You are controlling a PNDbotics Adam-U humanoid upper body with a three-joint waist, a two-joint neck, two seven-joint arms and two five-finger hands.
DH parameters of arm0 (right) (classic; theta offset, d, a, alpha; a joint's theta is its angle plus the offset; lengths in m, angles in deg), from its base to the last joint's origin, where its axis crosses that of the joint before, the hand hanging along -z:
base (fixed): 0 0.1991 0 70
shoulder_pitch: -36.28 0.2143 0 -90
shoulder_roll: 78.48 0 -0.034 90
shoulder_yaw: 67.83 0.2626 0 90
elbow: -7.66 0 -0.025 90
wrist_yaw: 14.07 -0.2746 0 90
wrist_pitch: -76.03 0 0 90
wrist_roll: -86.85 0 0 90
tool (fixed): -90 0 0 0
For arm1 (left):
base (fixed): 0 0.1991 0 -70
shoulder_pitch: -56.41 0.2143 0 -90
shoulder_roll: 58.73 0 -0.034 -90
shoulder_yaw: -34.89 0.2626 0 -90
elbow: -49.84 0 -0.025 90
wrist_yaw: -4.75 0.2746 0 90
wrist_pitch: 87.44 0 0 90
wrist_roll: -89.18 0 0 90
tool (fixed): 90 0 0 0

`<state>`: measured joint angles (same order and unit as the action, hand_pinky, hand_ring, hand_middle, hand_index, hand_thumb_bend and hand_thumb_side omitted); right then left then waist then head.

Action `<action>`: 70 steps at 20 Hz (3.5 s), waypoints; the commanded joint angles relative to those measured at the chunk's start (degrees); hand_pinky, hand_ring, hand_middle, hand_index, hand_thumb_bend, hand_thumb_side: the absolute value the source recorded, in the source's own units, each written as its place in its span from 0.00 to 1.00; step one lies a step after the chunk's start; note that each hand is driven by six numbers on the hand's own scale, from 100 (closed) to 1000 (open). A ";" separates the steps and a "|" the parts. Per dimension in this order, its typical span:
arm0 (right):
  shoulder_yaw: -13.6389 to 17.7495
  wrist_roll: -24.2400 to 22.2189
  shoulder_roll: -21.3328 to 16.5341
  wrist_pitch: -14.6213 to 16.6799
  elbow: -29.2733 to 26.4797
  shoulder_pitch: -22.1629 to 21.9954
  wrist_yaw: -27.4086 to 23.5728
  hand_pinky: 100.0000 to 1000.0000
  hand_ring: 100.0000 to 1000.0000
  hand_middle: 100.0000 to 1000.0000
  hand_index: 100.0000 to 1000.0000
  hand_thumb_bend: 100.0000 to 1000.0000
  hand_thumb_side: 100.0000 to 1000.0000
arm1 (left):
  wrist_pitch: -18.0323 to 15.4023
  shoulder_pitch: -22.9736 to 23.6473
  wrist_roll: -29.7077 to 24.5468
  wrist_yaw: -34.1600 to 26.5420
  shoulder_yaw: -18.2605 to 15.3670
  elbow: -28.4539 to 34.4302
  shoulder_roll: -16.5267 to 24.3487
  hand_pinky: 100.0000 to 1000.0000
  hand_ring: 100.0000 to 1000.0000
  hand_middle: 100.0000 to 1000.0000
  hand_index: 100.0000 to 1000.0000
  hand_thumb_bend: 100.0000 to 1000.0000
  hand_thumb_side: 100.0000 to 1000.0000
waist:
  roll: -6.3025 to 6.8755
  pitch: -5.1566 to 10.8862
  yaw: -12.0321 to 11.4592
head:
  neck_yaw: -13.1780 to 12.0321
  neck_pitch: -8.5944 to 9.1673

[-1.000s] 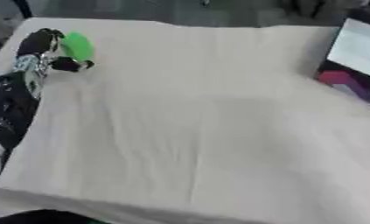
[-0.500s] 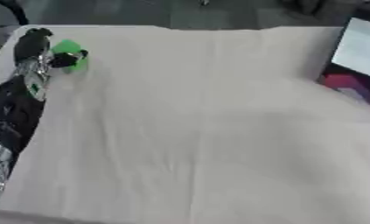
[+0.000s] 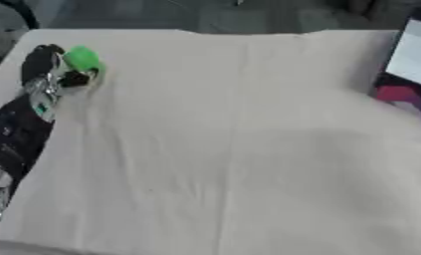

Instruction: Pick up the objects with one hand, pass them to the other hand, and then place them into the box on the other side of the table.

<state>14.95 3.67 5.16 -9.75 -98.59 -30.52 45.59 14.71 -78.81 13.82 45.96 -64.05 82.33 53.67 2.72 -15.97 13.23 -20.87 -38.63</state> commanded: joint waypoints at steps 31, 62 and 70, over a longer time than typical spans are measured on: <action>-17.04 -10.92 3.20 14.48 -3.19 14.87 -6.14 0.81 0.81 0.81 0.95 0.49 0.42 | -25.77 7.14 -14.76 -27.44 19.64 34.47 -8.88 0.63 0.40 0.38 0.50 0.00 0.15 | -0.13 10.08 -7.62 | 18.63 -5.49; -22.86 -19.72 6.88 14.13 8.05 19.44 -0.61 0.83 0.82 0.83 0.96 0.28 0.43 | -5.13 2.47 -46.31 -48.89 34.99 60.77 -14.74 0.63 0.40 0.38 0.50 0.00 0.17 | 0.40 8.39 -11.41 | 23.12 -5.49; -22.44 -20.22 5.52 13.60 7.77 18.57 -1.13 0.82 0.80 0.81 0.96 0.33 0.46 | -6.00 2.97 -52.90 -47.74 31.49 59.14 -14.11 0.63 0.40 0.38 0.50 0.00 0.16 | 0.13 8.71 -11.36 | 23.08 -5.49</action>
<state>-8.86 -15.95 13.44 4.28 -91.36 -12.14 44.15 9.22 -74.93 -38.13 -1.67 -30.90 140.37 37.98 3.03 -8.39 1.90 2.16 -44.22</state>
